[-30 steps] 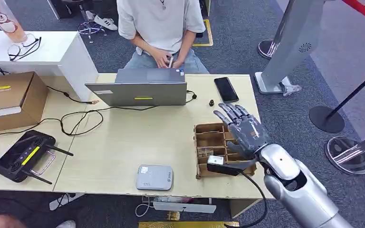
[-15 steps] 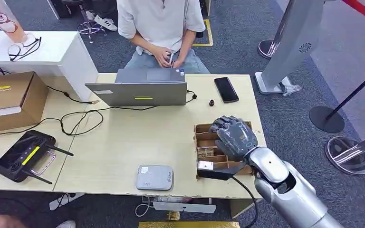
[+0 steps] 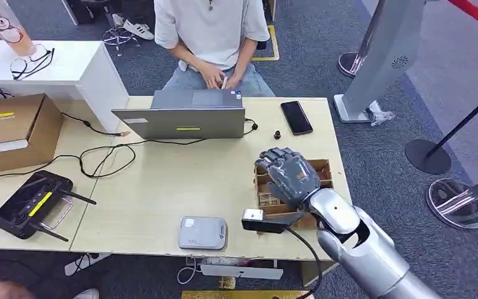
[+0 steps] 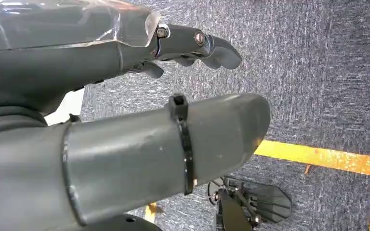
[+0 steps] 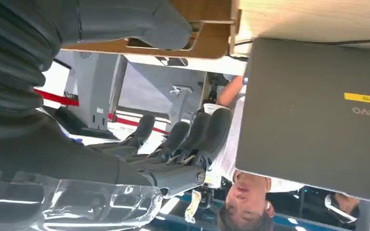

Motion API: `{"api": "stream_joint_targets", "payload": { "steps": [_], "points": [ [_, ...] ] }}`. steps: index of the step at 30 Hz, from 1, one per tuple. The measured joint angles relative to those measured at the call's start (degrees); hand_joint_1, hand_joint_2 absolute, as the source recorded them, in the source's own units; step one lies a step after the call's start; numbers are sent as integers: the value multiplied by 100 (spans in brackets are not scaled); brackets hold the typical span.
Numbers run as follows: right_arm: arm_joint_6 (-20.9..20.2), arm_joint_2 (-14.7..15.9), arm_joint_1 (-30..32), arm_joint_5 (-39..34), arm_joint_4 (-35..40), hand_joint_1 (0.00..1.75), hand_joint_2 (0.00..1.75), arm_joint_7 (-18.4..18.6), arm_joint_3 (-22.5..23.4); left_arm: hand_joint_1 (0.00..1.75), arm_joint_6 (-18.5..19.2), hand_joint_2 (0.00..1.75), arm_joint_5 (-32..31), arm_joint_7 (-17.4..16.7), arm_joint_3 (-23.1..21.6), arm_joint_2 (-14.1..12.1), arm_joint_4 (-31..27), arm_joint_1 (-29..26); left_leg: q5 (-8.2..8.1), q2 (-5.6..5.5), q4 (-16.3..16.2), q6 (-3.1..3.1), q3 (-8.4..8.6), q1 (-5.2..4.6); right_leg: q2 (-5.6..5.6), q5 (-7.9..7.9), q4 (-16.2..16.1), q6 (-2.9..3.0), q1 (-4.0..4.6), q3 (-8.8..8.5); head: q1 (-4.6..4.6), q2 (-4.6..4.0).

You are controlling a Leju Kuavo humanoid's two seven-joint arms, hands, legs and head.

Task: Pass the card to the sensor for recognition and then transmit it.

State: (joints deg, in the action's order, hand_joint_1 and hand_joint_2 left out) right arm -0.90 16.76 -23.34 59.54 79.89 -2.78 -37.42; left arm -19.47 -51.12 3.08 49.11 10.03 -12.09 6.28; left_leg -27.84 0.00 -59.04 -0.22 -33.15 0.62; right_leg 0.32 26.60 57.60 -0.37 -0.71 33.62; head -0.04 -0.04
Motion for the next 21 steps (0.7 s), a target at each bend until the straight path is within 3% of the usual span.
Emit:
{"api": "stream_joint_targets", "payload": {
  "steps": [21],
  "points": [
    [-13, -245, -455, -15, -903, 73, 175, -7, -144, 0, 0, 0, 0, -57, 0, 7, 0, 3, 1, 0, 0, 1, 0, 0, 0, 0, 0, 0, 0, 0, 0, 0]
  ]
}}
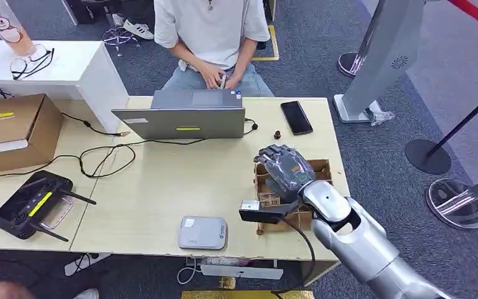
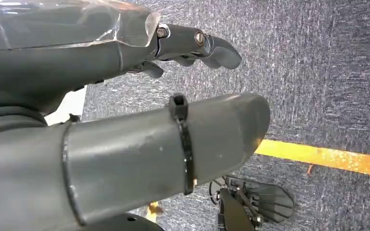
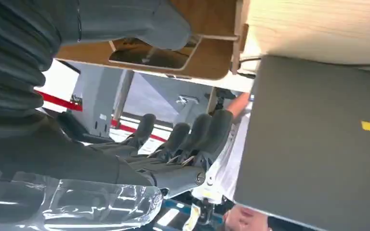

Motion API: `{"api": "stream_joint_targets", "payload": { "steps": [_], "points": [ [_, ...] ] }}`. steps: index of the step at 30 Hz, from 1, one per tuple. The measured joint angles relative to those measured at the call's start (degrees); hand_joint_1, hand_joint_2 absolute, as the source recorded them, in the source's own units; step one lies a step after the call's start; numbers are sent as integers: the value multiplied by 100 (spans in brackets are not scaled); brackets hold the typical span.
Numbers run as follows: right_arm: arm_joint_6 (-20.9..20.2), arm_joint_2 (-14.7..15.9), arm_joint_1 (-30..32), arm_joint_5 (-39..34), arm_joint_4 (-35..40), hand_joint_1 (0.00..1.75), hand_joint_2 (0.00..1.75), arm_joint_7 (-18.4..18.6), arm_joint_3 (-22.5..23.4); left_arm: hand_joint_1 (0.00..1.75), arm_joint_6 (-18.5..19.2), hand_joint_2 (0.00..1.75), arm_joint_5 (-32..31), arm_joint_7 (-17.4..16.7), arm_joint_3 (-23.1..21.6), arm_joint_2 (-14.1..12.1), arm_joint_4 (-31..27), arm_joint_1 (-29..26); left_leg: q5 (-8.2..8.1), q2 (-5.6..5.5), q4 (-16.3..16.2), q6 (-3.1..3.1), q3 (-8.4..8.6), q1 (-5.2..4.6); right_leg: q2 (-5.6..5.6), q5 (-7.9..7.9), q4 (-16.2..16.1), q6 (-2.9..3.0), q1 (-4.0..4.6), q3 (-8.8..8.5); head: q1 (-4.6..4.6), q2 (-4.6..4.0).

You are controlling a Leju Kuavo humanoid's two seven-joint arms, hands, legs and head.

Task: Pass the card to the sensor for recognition and then transmit it.

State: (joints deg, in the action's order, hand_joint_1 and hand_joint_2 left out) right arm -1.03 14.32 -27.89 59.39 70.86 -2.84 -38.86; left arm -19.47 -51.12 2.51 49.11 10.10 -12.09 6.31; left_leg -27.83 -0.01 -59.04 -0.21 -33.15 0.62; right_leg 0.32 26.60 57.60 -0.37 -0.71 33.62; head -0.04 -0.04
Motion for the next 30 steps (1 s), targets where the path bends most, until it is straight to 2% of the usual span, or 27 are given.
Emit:
{"api": "stream_joint_targets", "payload": {
  "steps": [14, 30],
  "points": [
    [100, 13, 11, -20, -293, 79, 175, 46, 55, 0, 0, 0, 6, -11, 0, -2, 0, 0, 0, 1, -1, 0, 2, 0, -1, 0, 0, 0, 0, 1, 0, 0],
    [140, 131, 201, 9, -197, 79, 175, 166, 247, 0, 4, 0, 2, -11, 0, -2, 0, 0, 0, 1, -1, 0, 2, 0, -1, 0, 0, 0, 0, 1, 0, 0]
  ]
}}
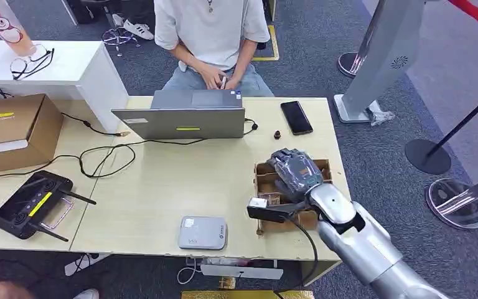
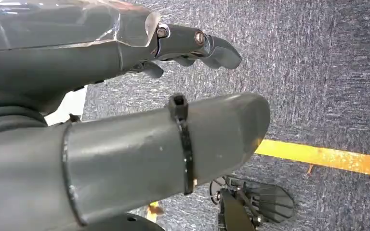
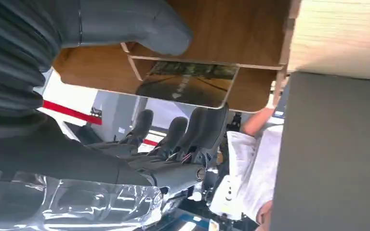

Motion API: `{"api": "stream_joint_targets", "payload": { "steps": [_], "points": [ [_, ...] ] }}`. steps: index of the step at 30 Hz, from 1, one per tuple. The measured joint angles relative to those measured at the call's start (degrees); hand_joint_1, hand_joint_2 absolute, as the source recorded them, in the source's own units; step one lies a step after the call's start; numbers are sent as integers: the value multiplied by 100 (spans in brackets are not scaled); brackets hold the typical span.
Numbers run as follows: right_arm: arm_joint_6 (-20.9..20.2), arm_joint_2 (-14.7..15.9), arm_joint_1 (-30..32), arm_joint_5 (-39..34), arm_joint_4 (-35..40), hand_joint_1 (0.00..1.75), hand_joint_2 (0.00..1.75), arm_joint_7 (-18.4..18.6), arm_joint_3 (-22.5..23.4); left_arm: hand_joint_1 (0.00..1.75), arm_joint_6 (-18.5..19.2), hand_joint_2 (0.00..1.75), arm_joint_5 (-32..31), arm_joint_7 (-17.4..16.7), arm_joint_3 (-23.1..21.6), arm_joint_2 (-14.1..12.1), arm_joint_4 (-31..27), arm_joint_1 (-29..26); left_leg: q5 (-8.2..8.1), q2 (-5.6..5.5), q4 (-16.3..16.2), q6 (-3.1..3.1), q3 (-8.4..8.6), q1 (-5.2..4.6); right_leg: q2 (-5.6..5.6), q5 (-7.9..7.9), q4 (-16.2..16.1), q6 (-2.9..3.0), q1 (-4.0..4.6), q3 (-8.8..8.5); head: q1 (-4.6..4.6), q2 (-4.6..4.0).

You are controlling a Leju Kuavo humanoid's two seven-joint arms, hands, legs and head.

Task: Pass the card to the sensor for recognition and then transmit it.

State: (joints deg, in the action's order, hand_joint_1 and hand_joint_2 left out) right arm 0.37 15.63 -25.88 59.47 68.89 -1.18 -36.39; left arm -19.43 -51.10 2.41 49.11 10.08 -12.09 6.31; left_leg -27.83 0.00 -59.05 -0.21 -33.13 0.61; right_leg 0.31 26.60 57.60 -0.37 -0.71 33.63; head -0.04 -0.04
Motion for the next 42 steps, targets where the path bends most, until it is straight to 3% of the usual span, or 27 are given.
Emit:
{"api": "stream_joint_targets", "payload": {
  "steps": [9, 14, 15, 16, 17, 19, 21, 42],
  "points": [
    [9, 136, 189, 92, 192, 77, 175, 74, 208, 0, 0, 0, -31, 0, 0, 0, 0, 3, 0, 0, 0, 0, 0, 0, -1, 0, 0, 0, 0, 0, 0, 0],
    [11, 190, 235, 92, 249, 86, 175, 83, 276, 0, 7, 0, -42, 0, -2, 0, 0, 6, 0, 1, 0, 0, 0, 0, -1, 0, 0, 0, 0, 0, 0, 0],
    [15, 199, 239, 92, 256, 93, 175, 83, 280, 0, 9, 0, -46, 0, -2, 0, 0, 7, 0, 1, 0, 0, 1, 0, -1, 0, 0, 0, 0, 0, 0, 0],
    [15, 212, 245, 92, 264, 127, 175, 83, 287, 0, 11, 0, -48, 0, -2, 0, 0, 8, 0, 1, 0, 0, 1, 0, -1, 0, 0, 0, 0, 0, 0, 0],
    [17, 219, 257, 92, 284, 134, 175, 83, 298, 0, 11, 0, -50, 0, -4, 0, 0, 8, 0, 1, 0, 0, 1, 0, -1, 0, 0, 0, 0, 0, 0, 0],
    [28, 230, 264, 103, 324, 166, 175, 85, 311, 0, 11, 0, -57, 0, -4, 0, 0, 8, 0, 1, 0, 0, 1, 0, -1, 0, 0, 0, 0, 0, 0, 0],
    [33, 232, 277, 105, 363, 175, 175, 90, 322, 0, 11, 0, -59, 0, -4, 0, 0, 8, 0, 1, 0, 0, 1, 0, -1, 0, 0, 0, 0, 0, 0, 0],
    [275, 234, 519, 293, 599, 175, 175, -9, 429, 0, 4, 0, -61, 17, -4, 4, 0, 9, 0, 1, 0, 0, 0, 0, -1, 0, 0, 0, 0, 0, 0, 0]
  ]
}}
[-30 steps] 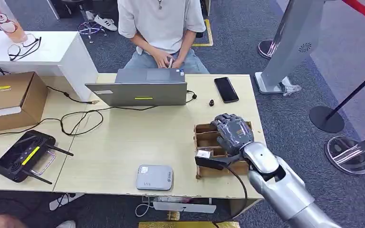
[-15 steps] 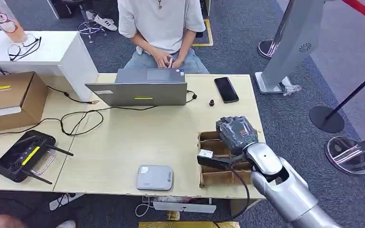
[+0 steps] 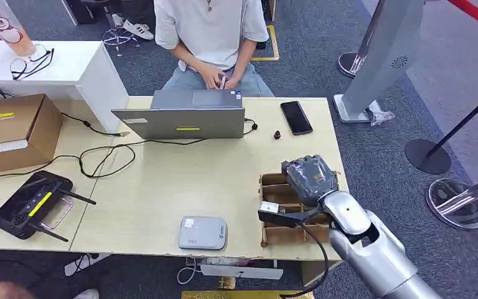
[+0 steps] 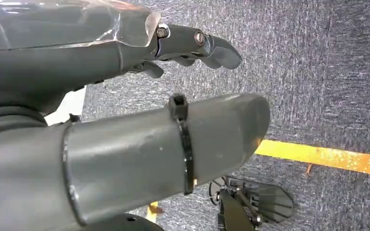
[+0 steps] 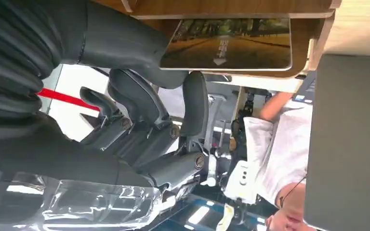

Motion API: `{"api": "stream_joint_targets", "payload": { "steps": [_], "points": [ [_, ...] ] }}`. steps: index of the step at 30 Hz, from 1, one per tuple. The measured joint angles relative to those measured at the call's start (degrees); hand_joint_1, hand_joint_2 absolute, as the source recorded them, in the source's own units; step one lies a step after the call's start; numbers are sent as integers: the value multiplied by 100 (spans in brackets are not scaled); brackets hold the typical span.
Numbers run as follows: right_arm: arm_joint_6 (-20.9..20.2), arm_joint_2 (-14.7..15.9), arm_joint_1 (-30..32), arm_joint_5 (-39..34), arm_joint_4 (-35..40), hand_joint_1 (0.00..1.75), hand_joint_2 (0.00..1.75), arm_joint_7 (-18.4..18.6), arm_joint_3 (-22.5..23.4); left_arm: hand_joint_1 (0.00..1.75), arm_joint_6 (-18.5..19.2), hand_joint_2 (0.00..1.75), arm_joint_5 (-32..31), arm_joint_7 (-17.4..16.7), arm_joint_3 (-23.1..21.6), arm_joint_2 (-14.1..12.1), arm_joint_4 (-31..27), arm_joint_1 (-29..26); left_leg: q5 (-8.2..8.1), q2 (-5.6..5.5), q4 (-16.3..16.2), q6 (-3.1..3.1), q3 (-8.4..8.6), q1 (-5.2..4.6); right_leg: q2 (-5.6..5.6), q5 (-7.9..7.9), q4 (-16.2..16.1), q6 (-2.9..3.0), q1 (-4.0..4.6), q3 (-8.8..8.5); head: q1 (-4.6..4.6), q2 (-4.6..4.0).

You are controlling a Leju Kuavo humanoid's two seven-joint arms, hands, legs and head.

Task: Pass the card to the sensor for recognition and then transmit it.

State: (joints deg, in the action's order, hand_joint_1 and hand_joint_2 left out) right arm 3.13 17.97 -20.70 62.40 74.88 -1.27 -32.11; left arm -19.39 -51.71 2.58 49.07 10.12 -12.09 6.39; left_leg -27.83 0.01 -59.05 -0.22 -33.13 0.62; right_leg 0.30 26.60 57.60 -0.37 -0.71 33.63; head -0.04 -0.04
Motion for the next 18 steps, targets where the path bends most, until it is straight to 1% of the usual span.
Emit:
{"api": "stream_joint_targets", "payload": {
  "steps": [5, 9, 18],
  "points": [
    [92, -2, 48, 15, 52, 175, 175, 2, 37, 0, 0, 0, 0, 2, -2, 7, 0, 0, 0, 0, 0, 0, 0, 0, 0, 0, 0, 0, 0, 0, 0, 0],
    [243, -2, 100, 20, 127, 175, 175, 2, 124, 0, 0, 0, -4, 2, -7, 24, 0, 1, 0, 0, 0, 0, 0, 0, 0, 0, 0, 0, 0, 0, 0, 0],
    [247, -2, 130, 20, 164, 175, 175, 2, 170, 0, 0, 0, -4, 2, -11, 26, 0, 5, 0, 0, 0, 0, 0, 0, 0, 0, 0, 0, 0, 0, 0, 0]
  ]
}}
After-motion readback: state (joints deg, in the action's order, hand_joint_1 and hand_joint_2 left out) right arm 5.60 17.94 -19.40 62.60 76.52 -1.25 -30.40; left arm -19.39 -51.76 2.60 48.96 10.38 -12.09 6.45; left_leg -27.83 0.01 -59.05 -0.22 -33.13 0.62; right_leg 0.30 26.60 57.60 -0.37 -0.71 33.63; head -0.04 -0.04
